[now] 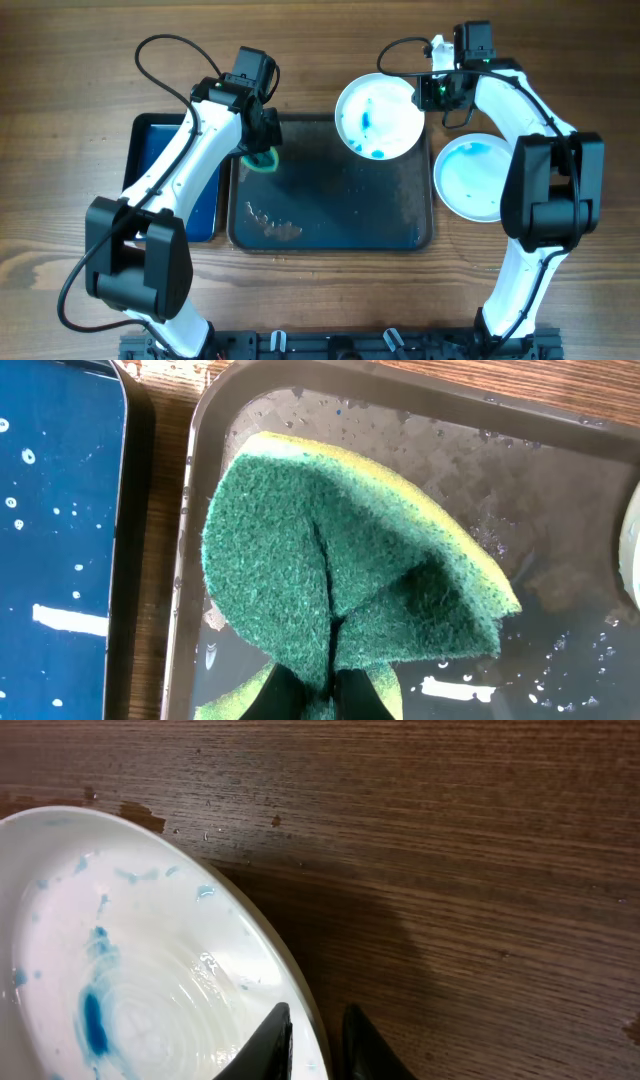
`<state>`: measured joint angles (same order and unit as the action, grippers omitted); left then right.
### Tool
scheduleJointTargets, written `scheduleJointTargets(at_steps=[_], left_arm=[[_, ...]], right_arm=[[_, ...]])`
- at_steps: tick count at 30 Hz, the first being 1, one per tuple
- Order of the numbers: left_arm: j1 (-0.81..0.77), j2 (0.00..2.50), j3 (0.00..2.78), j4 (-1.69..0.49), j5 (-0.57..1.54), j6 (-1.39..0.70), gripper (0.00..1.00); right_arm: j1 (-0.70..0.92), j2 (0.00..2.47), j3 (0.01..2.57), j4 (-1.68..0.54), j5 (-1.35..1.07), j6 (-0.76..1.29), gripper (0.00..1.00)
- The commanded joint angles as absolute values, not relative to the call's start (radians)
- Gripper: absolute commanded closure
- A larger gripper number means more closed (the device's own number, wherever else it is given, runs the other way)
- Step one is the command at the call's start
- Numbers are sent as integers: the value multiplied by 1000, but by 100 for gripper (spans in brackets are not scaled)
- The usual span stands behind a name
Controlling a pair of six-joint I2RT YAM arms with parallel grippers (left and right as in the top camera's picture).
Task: Clean dirty plates on tray and stack at the side
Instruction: 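Move right gripper to the last plate and grasp its rim, then scrub the last plate with the sponge in the left gripper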
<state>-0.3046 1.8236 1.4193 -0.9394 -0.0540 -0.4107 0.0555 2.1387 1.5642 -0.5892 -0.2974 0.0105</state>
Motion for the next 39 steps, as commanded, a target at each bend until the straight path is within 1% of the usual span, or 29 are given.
scheduleJointTargets(at_steps=[1, 2, 3, 4, 8, 11, 14, 16, 18, 21, 25, 26, 27, 28, 29, 30, 31, 32, 33, 35, 36, 39], left_arm=[[-299, 1829, 1438, -939, -42, -431, 96], [-299, 1829, 1438, -939, -42, -431, 96], [-299, 1829, 1438, -939, -42, -431, 96], [-299, 1829, 1438, -939, -41, -431, 96], [-299, 1829, 1438, -941, -41, -431, 96], [-299, 1829, 1438, -950, -41, -431, 96], [-299, 1829, 1438, -955, -41, -431, 96], [-299, 1829, 1438, -954, -41, -431, 96], [-299, 1829, 1438, -954, -41, -432, 96], [-299, 1829, 1438, -954, -41, -432, 96], [-299, 1829, 1438, -954, -10, -431, 96], [-299, 1829, 1438, -955, 4, -431, 96], [-299, 1829, 1438, -954, 17, -430, 96], [-299, 1829, 1438, -955, 38, -427, 96], [-299, 1829, 1436, -957, 73, -423, 96], [-299, 1829, 1433, -959, 100, -422, 96], [-300, 1829, 1425, -959, 130, -422, 96], [-304, 1829, 1411, -958, 142, -419, 96], [-309, 1829, 1402, -957, 141, -413, 96], [-323, 1829, 1378, -943, 142, -397, 96], [-332, 1829, 1361, -928, 142, -397, 96], [-357, 1829, 1304, -868, 140, -396, 96]], right_arm=[[57, 2159, 1536, -593, -284, 38, 88], [57, 2159, 1534, -601, -284, 47, 89], [57, 2159, 1534, -613, -284, 72, 95], [57, 2158, 1534, -631, -284, 105, 96], [59, 2144, 1539, -693, -379, 109, 96], [70, 2080, 1539, -764, -450, 185, 96], [152, 1998, 1539, -886, -387, 185, 96], [223, 1991, 1538, -956, -331, 213, 96], [295, 1995, 1510, -955, -297, 298, 96], [385, 1995, 1431, -890, -286, 434, 96], [414, 1995, 1365, -838, -284, 472, 95], [414, 1995, 1364, -830, -284, 472, 90], [412, 1995, 1362, -820, -284, 472, 81], [412, 1996, 1362, -812, -284, 473, 67], [412, 2000, 1359, -807, -289, 474, 62], [412, 2006, 1354, -806, -293, 477, 62], [411, 2006, 1336, -800, -300, 497, 65], [410, 2006, 1309, -788, -323, 506, 71], [410, 2006, 1295, -778, -342, 508, 75], [410, 2006, 1253, -740, -365, 542, 90], [410, 2006, 1241, -728, -367, 553, 95], [408, 2006, 1237, -717, -375, 553, 96]])
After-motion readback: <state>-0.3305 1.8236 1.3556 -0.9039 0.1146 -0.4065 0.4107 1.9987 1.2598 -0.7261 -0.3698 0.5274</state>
